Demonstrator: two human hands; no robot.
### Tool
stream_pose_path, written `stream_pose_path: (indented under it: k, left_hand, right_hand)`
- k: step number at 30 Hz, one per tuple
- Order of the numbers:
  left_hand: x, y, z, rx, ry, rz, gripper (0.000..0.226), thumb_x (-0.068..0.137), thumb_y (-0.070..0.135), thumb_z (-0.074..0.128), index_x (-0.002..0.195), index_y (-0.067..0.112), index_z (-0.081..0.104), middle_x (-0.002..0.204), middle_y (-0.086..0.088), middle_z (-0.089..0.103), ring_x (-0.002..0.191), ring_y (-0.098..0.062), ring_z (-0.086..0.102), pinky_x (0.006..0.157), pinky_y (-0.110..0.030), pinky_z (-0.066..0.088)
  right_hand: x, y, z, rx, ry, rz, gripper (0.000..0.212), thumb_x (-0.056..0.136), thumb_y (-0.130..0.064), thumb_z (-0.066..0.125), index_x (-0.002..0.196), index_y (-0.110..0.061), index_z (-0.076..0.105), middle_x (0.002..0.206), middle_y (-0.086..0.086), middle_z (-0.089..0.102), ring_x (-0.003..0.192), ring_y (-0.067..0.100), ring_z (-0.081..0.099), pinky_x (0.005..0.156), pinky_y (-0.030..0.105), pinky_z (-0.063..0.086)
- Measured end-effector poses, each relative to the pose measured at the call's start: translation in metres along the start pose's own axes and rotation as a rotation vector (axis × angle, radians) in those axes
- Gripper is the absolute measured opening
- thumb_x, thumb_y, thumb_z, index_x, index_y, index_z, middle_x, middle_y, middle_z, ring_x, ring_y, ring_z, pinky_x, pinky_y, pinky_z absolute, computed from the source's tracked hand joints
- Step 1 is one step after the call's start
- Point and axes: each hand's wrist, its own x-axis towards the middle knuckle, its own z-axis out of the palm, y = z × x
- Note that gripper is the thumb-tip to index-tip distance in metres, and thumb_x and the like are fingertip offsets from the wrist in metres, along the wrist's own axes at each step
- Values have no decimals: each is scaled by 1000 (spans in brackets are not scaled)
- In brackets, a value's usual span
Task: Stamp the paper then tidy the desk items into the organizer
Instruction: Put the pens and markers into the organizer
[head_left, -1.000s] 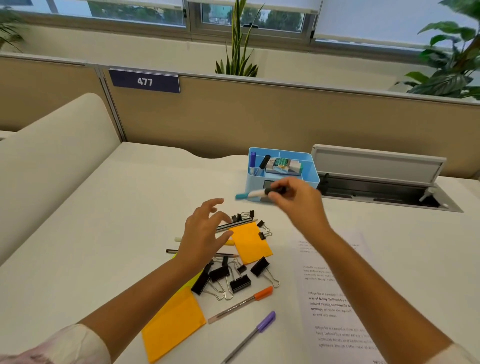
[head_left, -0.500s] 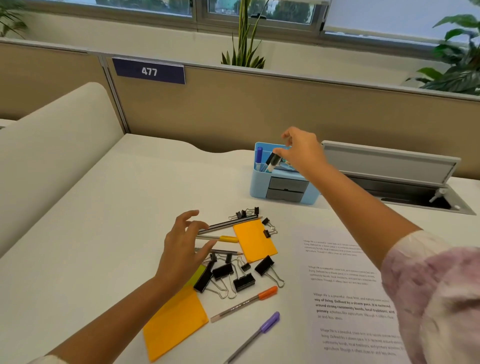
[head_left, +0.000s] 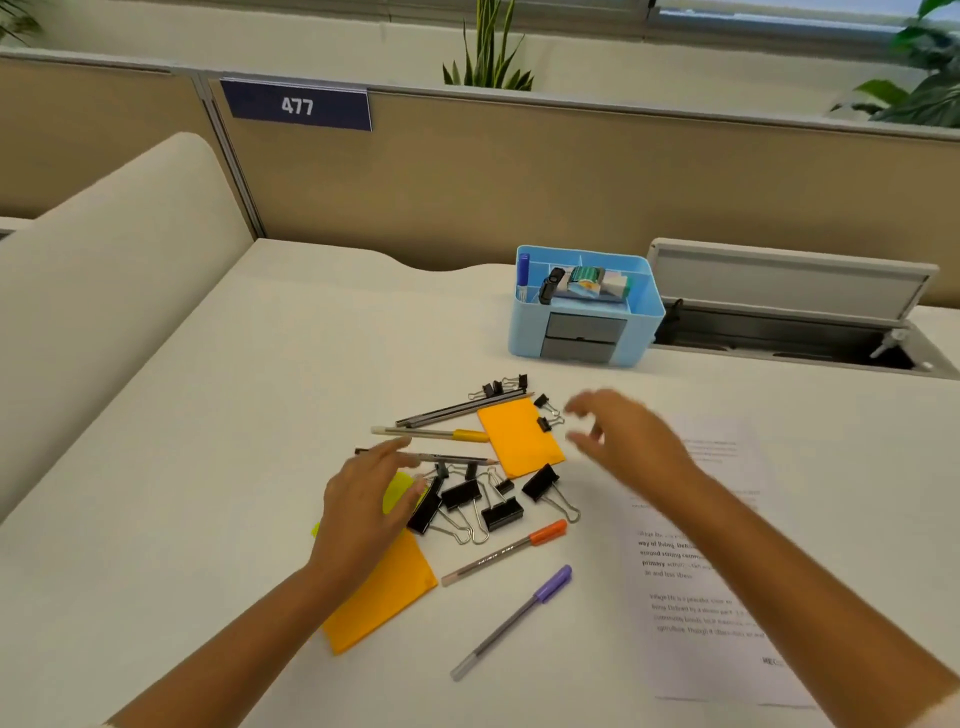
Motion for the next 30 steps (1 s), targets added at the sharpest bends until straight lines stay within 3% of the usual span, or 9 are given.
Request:
stream_pose_path:
  k: [4,7,9,11,13,17,19,25,30]
  left_hand:
    - [-38,-6,4,-2,-34,32,49,82,53,35,107,22,64,130,15,48,118,-11,47,97,-29,32]
    - [-57,-10,10,65,-91,53,70,84,67,21,120,20,57,135,7,48,123,-18,45,104,-36,31]
    - [-62,-11,12,86,-89,51,76,84,69,12,122,20,56,136,5,49,122,-18,45,105,-35,29]
    - [-62,-10,11,90,-86,46,75,85,67,11,120,19,57,134,5,51,121,-18,46,103,-31,29]
    - [-62,-10,10,110,-86,60,73,87,65,12,116,18,60,132,3,53,119,-21,50,101,-31,31]
    - [-64,-11,9,106,-48,42,59,88,59,26,108,17,62,129,1,56,110,-22,55,96,-33,37]
    - [-64,-12,10,122,-26,48,46,85,49,36,104,17,63,126,-1,59,107,-24,57,94,-39,41]
    - [-64,-15,9,182,-35,175,56,94,52,18,95,22,65,119,3,63,102,-12,47,87,-39,42]
    - [-64,-11,8,180,-21,198,55,93,53,22,95,20,66,119,1,63,103,-13,46,89,-35,34]
  right_hand:
    - [-62,-2,50,14,-229,-40,40,88,-36,56,127,-32,47,135,-10,46,122,9,41,99,25,36]
    - [-86,-3,68,-7,-166,-109,52,90,-43,50,138,-33,34,145,-13,34,134,6,29,108,23,22]
    - [-95,-6,73,-98,-82,-162,52,90,-42,51,139,-30,37,144,-9,38,134,12,33,110,29,23]
    - [-102,-10,77,-125,31,-180,46,87,-35,59,131,-24,50,135,-2,51,126,19,47,106,38,33]
    - [-108,-10,78,-92,76,-162,41,89,-37,56,128,-25,52,133,-3,52,125,18,47,105,38,32]
    - [-120,-2,84,-7,-67,-185,61,81,-66,40,136,-40,32,144,-22,26,133,-4,13,109,28,4]
    - [-125,-2,88,-17,-97,-210,68,76,-71,38,136,-41,29,145,-25,18,131,-9,5,108,25,-3]
    - [-132,-2,93,-38,21,-188,22,87,-48,48,101,-33,58,142,-10,38,133,12,29,106,29,6]
    - [-122,3,77,99,-14,-115,10,87,-41,56,94,-35,59,130,-23,38,126,1,32,103,28,12]
